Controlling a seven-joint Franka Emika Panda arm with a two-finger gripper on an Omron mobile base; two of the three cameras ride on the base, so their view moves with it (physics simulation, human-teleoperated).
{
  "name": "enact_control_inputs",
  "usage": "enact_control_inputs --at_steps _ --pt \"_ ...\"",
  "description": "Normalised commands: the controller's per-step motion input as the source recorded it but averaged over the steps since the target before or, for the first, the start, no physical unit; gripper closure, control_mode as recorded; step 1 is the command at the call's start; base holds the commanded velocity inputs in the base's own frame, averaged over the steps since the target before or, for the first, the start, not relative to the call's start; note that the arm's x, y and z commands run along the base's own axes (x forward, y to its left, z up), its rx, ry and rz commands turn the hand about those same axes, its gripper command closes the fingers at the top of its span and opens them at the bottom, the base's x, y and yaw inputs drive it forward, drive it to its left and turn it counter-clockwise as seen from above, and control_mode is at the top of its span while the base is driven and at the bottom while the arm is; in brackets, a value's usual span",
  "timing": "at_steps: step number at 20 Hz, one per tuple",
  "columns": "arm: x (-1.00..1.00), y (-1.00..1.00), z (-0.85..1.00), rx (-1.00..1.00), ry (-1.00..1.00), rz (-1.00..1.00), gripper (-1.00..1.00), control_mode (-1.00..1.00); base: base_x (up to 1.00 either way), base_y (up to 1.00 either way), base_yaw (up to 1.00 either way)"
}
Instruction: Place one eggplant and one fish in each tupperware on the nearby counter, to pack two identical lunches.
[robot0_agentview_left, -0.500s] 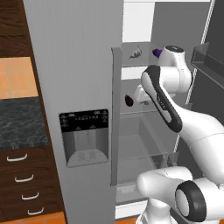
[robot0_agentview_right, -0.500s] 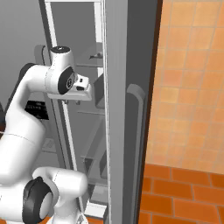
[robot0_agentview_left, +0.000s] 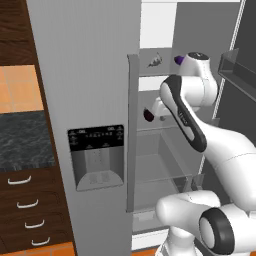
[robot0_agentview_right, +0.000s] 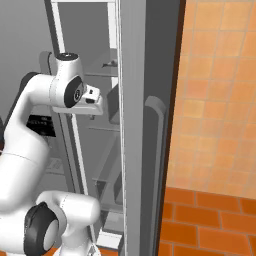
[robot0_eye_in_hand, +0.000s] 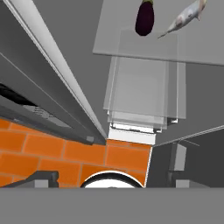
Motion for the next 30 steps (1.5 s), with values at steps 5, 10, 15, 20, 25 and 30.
enact_control_inputs --at_steps 5,10,15,20,25,30 --pt "0.04 -0.21 -0.03 -0.02 0.04 0.0 -1.0 -1.0 0.0 0.0 0.0" --pt "0.62 -0.55 -0.05 0.0 0.12 0.0 -1.0 -1.0 0.0 0.0 0.0" --pt "0.94 -0.12 -0.21 0.0 0.16 0.03 -1.0 -1.0 0.0 0.0 0.0" --pt "0.59 0.23 -0.5 0.0 0.0 0.0 -1.0 -1.0 0.0 0.0 0.0" --pt "0.55 0.49 -0.44 0.0 0.0 0.0 -1.0 -1.0 0.0 0.0 0.0" --pt "0.66 -0.03 -0.1 0.0 0.0 -0.03 -1.0 -1.0 0.0 0.0 0.0"
